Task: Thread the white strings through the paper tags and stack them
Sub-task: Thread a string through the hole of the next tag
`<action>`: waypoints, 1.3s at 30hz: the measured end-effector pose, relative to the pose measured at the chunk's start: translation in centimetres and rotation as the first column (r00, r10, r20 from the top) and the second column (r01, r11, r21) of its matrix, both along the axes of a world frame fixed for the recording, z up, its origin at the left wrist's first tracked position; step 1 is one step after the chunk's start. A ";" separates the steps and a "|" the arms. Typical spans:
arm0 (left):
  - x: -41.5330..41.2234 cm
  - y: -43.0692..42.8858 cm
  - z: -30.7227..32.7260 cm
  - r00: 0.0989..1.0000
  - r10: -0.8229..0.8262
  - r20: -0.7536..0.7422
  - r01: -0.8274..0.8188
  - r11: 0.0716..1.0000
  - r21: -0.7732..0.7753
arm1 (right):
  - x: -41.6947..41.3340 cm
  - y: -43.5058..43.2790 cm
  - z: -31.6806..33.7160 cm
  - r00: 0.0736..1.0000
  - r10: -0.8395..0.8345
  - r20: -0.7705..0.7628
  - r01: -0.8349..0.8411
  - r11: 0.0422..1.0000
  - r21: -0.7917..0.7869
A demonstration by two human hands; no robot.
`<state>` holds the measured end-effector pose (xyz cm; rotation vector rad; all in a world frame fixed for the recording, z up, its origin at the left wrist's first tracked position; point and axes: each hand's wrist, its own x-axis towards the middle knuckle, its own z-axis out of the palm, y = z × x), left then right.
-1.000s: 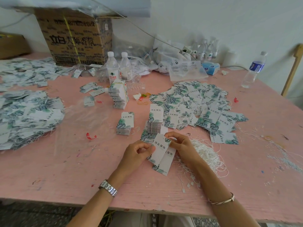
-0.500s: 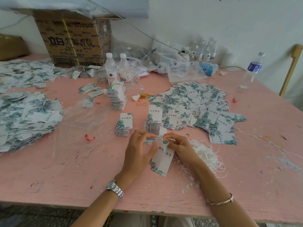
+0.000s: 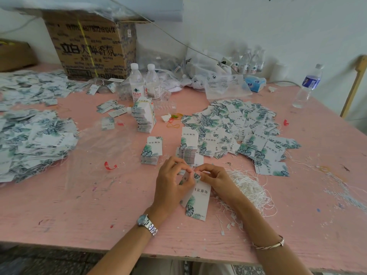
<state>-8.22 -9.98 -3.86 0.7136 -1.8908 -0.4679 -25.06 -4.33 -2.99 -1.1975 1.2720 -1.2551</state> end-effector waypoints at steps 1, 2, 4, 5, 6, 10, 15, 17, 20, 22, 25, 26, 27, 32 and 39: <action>0.1 0.0 0.0 1.000 -0.002 -0.025 0.003 0.999 0.034 | 0.0 0.0 -0.1 1.000 0.002 0.005 -0.002 1.000 0.007; 0.2 0.0 -0.1 0.998 -0.011 -0.054 0.014 0.998 0.065 | 0.1 -0.1 -0.1 1.000 0.005 0.017 -0.005 1.000 0.017; 0.4 -0.1 -0.1 0.992 -0.055 -0.115 0.068 0.991 0.111 | -0.1 -0.2 -0.2 0.999 0.004 0.047 -0.005 0.999 0.033; 0.5 -0.1 0.0 0.987 -0.073 -0.145 0.092 0.987 0.132 | -0.2 -0.2 -0.2 0.999 0.002 0.048 -0.004 0.999 0.041; 0.6 -0.1 0.0 0.982 -0.077 -0.174 0.105 0.982 0.156 | -0.3 -0.3 -0.2 0.999 0.003 0.047 -0.005 0.999 0.051; 1.0 -0.2 -0.1 0.954 -0.032 -0.298 0.118 0.954 0.276 | -0.5 -0.6 -0.3 0.983 0.025 0.183 -0.034 0.998 0.048; 1.2 -0.5 -0.1 0.899 -0.036 -0.436 0.208 0.912 0.354 | -0.8 -0.9 0.0 0.935 -0.026 0.354 0.031 0.999 -0.011; 1.2 -0.4 0.0 0.886 -0.040 -0.463 0.231 0.902 0.364 | -0.9 -0.9 0.2 0.919 -0.051 0.390 0.067 0.997 -0.030; 1.3 -0.3 0.2 0.878 -0.017 -0.478 0.219 0.903 0.371 | -1.2 -0.9 0.4 0.912 -0.100 0.398 0.126 0.991 -0.040; 1.2 -0.3 0.2 0.869 0.000 -0.495 0.218 0.898 0.383 | -1.4 -0.9 0.3 0.901 -0.134 0.412 0.160 0.987 -0.028; 1.0 -0.4 -0.2 0.867 0.021 -0.498 0.210 0.891 0.403 | -1.5 -0.8 0.3 0.891 -0.150 0.429 0.180 0.983 -0.029; 1.0 -0.5 -0.3 0.874 0.023 -0.486 0.206 0.887 0.412 | -1.5 -0.9 0.3 0.888 -0.144 0.437 0.178 0.983 -0.036; 0.9 -0.7 -0.5 0.880 0.021 -0.475 0.208 0.881 0.424 | -1.5 -0.9 0.2 0.883 -0.135 0.450 0.173 0.984 -0.045; 0.7 -1.0 -0.9 0.919 -0.007 -0.393 0.197 0.874 0.445 | -1.5 -0.9 -0.1 0.876 -0.056 0.478 0.102 0.992 -0.070; 0.7 -1.0 -0.9 0.929 -0.032 -0.370 0.204 0.876 0.438 | -1.0 -0.6 -0.1 0.897 -0.010 0.441 0.040 0.997 -0.058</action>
